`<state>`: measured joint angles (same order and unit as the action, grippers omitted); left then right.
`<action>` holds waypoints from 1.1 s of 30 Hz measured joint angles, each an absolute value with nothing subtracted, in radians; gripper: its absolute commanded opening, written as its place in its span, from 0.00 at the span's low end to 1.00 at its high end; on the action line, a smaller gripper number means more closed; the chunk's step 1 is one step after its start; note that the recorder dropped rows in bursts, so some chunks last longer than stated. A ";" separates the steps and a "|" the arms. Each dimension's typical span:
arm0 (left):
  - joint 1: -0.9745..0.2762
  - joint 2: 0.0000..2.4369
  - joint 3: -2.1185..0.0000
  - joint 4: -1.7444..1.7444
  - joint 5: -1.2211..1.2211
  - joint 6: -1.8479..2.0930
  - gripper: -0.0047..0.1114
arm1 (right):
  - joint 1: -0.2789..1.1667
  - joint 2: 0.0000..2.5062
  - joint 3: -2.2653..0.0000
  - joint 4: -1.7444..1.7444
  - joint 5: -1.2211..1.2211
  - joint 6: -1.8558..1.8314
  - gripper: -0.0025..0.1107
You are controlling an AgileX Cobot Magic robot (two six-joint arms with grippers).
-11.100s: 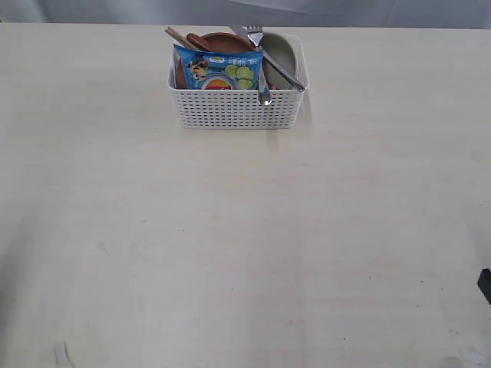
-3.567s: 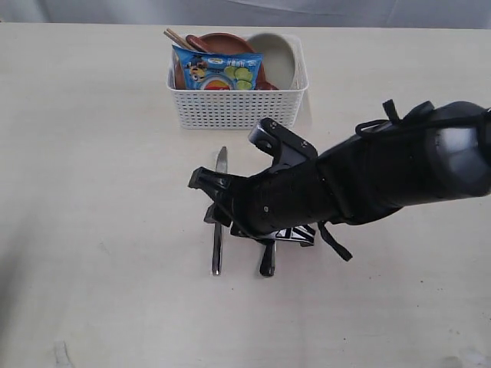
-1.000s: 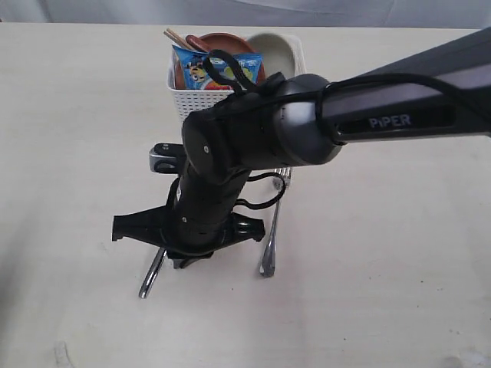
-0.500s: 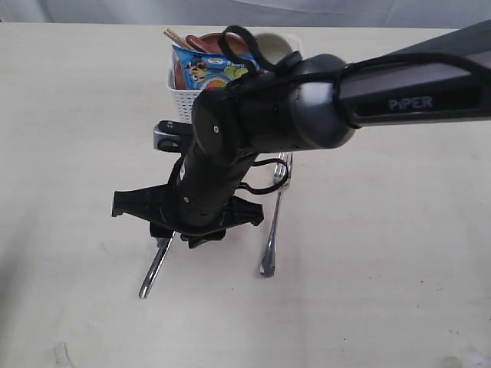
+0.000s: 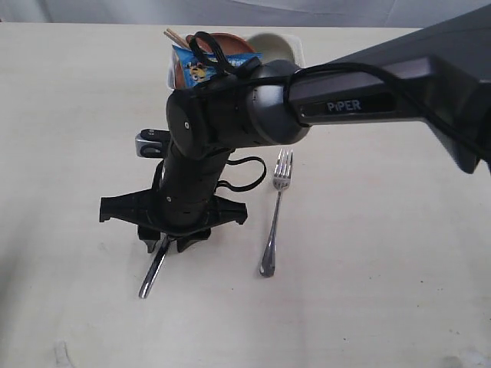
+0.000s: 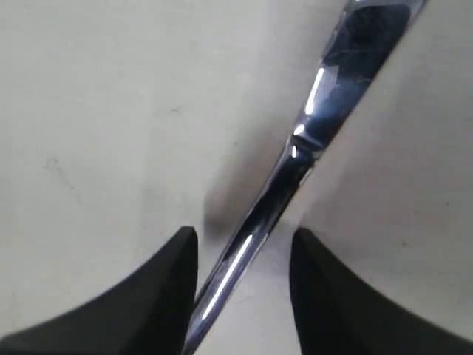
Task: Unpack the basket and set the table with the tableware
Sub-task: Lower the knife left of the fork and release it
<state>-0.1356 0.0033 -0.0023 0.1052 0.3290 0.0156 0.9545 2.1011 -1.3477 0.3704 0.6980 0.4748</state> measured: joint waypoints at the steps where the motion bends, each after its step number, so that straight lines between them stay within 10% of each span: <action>1: -0.136 0.003 -0.002 0.105 0.329 0.016 0.04 | 0.954 2.101 -1.348 0.370 0.700 0.473 0.33; 6: -0.136 0.003 -0.002 0.105 0.329 0.016 0.04 | 0.958 2.101 -1.348 0.353 0.733 0.462 0.16; 15: -0.136 0.003 -0.002 0.105 0.329 0.016 0.04 | 0.958 2.101 -1.348 0.350 0.744 0.458 0.16; 22: -0.136 0.003 -0.002 0.105 0.329 0.016 0.04 | 0.958 2.103 -1.348 0.401 0.734 0.456 0.39; 33: -0.136 0.003 -0.002 0.105 0.329 0.016 0.04 | 0.961 2.103 -1.349 0.413 0.732 0.478 0.34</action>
<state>-0.1356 0.0033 -0.0023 0.1052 0.3290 0.0156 0.9606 2.1032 -1.3494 0.4127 0.7322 0.4784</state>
